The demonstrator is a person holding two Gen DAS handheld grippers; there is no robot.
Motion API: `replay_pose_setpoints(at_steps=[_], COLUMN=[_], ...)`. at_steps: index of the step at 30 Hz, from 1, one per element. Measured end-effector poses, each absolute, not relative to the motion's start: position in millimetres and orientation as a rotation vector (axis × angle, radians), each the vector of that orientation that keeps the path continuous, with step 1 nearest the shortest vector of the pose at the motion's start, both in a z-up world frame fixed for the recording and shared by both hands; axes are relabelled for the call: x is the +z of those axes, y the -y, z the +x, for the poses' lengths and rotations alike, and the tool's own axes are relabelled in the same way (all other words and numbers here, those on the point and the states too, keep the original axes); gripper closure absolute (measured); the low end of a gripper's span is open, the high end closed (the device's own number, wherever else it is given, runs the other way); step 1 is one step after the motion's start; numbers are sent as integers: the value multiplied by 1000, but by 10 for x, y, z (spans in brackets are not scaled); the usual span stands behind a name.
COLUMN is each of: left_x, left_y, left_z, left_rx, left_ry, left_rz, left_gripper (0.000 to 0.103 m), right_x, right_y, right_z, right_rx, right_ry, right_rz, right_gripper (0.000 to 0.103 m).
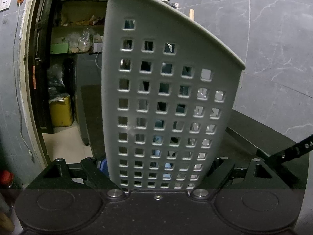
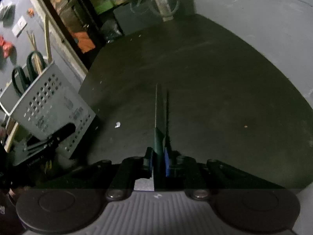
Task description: Organize utensils
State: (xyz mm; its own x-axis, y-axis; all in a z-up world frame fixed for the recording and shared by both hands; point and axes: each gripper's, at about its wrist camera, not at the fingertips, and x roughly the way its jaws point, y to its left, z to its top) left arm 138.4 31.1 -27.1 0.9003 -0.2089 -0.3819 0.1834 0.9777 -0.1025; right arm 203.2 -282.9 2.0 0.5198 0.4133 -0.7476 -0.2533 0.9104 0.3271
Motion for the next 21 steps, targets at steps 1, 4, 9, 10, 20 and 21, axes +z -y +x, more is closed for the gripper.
replay_pose_setpoints(at_steps=[1, 4, 9, 10, 20, 21], left_x=[-272, -267, -258, -275, -248, -243], left_y=[-310, -309, -323, -326, -281, -284], left_z=[1383, 1388, 1404, 1387, 1441, 1447], left_rx=[-202, -202, -196, -195, -201, -204], left_ry=[-401, -399, -398, -399, -421, -426], left_rz=[-65, -67, -70, -71, -62, -59], left_gripper=[16, 16, 16, 16, 16, 16], right_x=[31, 29, -133, -159, 471, 562], right_y=[2793, 2729, 3149, 3218, 3252, 3231], right_z=[2055, 2112, 2164, 2136, 1802, 1782], right_rx=[392, 356, 406, 423, 595, 615], right_ry=[-944, -931, -948, -929, -715, -700], right_rz=[163, 146, 666, 771, 986, 985], right_gripper=[89, 91, 91, 91, 91, 91])
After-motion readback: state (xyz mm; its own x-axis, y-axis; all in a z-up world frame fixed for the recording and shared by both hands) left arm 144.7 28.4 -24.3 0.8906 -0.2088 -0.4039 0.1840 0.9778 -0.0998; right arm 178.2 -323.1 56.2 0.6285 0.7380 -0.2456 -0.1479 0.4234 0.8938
